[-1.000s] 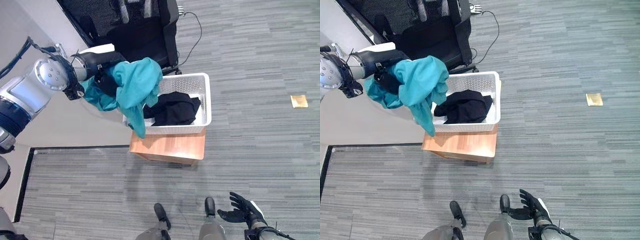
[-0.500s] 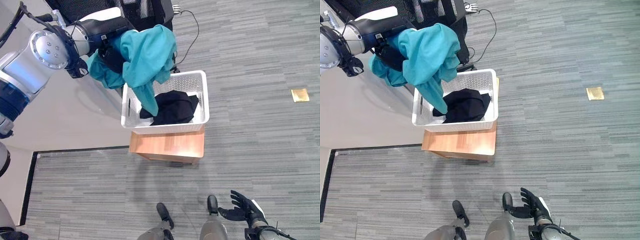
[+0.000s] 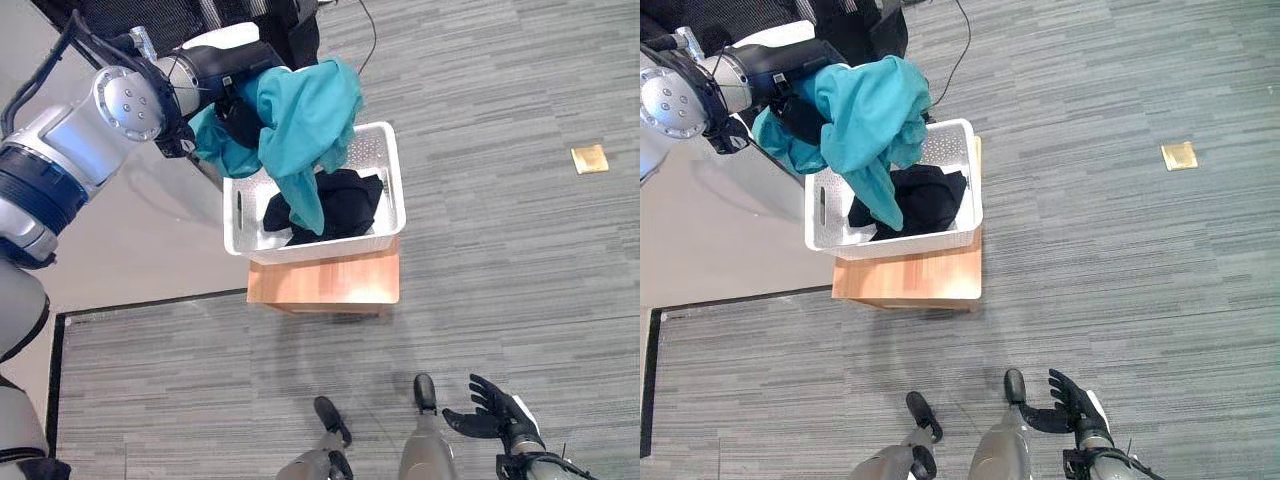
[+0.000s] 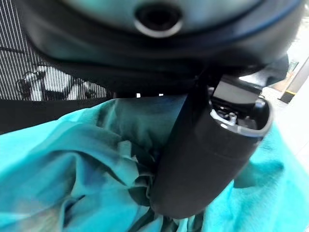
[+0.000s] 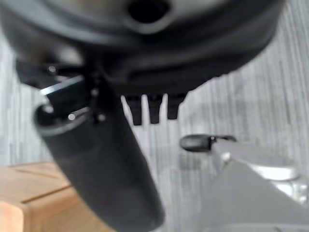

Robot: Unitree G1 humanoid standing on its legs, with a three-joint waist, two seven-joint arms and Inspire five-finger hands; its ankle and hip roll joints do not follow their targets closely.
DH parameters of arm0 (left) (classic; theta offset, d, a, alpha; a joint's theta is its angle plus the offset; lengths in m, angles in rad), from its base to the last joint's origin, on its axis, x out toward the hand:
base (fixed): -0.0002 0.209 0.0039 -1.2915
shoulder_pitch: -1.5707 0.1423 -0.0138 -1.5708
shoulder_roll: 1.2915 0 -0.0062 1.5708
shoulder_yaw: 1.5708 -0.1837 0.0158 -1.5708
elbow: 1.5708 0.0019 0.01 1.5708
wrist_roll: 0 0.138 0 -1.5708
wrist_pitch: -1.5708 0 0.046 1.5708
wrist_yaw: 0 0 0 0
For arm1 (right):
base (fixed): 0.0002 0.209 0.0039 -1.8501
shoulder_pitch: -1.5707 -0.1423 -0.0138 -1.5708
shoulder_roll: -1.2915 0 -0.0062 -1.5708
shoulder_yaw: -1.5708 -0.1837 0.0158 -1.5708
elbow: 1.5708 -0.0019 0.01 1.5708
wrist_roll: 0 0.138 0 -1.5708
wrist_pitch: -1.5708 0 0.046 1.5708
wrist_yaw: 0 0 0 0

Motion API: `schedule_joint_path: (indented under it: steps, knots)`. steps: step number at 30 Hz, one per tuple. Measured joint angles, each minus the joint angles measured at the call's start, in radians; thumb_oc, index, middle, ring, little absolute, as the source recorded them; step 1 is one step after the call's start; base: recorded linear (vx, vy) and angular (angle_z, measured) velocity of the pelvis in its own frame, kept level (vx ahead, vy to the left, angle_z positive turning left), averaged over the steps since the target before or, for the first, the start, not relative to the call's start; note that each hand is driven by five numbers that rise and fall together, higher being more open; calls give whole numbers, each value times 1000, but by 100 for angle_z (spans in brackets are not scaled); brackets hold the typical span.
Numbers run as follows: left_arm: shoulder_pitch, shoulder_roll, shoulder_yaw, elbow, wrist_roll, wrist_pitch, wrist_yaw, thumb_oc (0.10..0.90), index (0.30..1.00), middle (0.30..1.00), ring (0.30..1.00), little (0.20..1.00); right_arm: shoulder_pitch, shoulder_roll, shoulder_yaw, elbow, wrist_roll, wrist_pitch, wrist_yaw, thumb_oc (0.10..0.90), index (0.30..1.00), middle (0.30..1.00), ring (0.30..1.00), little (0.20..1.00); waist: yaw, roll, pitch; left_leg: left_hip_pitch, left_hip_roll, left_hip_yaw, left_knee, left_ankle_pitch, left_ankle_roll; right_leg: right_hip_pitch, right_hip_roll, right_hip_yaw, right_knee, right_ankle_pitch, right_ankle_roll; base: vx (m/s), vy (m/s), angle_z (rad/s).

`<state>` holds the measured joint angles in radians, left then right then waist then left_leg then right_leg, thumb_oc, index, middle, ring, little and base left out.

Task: Pick up bed clothes into laundry basket.

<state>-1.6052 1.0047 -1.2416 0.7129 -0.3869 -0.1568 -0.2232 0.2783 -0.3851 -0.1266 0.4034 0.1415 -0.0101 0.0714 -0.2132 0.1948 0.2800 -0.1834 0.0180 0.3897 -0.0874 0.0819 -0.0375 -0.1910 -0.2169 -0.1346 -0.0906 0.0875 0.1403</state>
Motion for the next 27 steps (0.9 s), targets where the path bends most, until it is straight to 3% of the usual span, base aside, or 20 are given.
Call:
schedule_joint_path:
  steps: [9,17,18,19,20,21,22,23,27]
  knots:
    - [0,-6,20,70,43,0,3,400,300,300,300,300,0,-3,-18,0,0,-5,-27,800,900,900,900,900,-25,-31,113,-16,0,32,0,0,0,-38,1,31,0,13,-2,-15,32,-12]
    - [1,-17,38,105,64,3,3,400,300,300,300,300,-2,-3,-15,-10,4,-29,-39,800,900,900,900,900,-23,-49,127,-33,6,43,11,0,0,-54,5,31,0,23,-14,-26,12,-3]
    - [1,-17,50,107,74,4,3,510,465,465,465,465,-8,2,-12,-13,5,-29,-39,800,900,900,900,900,-19,-64,136,-46,9,44,51,-2,0,-51,1,31,0,34,-24,-19,-3,8]
    - [-2,-16,65,104,75,4,6,800,900,900,900,900,-22,15,-11,-13,12,-30,-40,800,900,900,900,900,-19,-90,152,-143,22,49,209,-58,0,-51,-16,29,2,58,-48,-13,0,21]
    - [-3,-14,64,88,75,4,11,800,900,900,900,900,-24,13,-14,-16,19,-30,-39,800,900,900,900,900,-20,-102,153,-169,-5,42,152,-68,4,-51,-33,27,2,60,-49,-8,0,27]
    - [-7,-12,61,73,76,3,11,800,900,900,900,900,-28,0,-22,-16,22,-30,-40,800,900,900,900,900,-22,-94,153,-164,-26,43,16,0,23,-59,-26,26,3,60,-47,2,3,-20]
    - [-8,-3,45,70,75,2,10,800,900,900,900,900,-40,-17,-19,-12,22,-30,-42,800,900,900,900,900,-1,-76,158,-167,4,50,-7,148,83,-48,0,33,3,44,-25,1,3,-27]
    - [-10,-4,36,72,76,5,11,800,900,900,900,900,-40,-18,-24,-10,23,-36,-50,800,900,900,900,900,-12,-76,159,-156,0,52,-6,116,112,-36,-2,25,5,25,-2,5,5,-20]
    - [-16,-1,27,91,75,7,15,800,900,900,900,900,-53,11,-22,-6,27,-46,-52,800,900,900,900,900,-15,-73,160,-152,-30,19,-6,111,117,-31,-23,-1,-2,22,25,13,4,16]
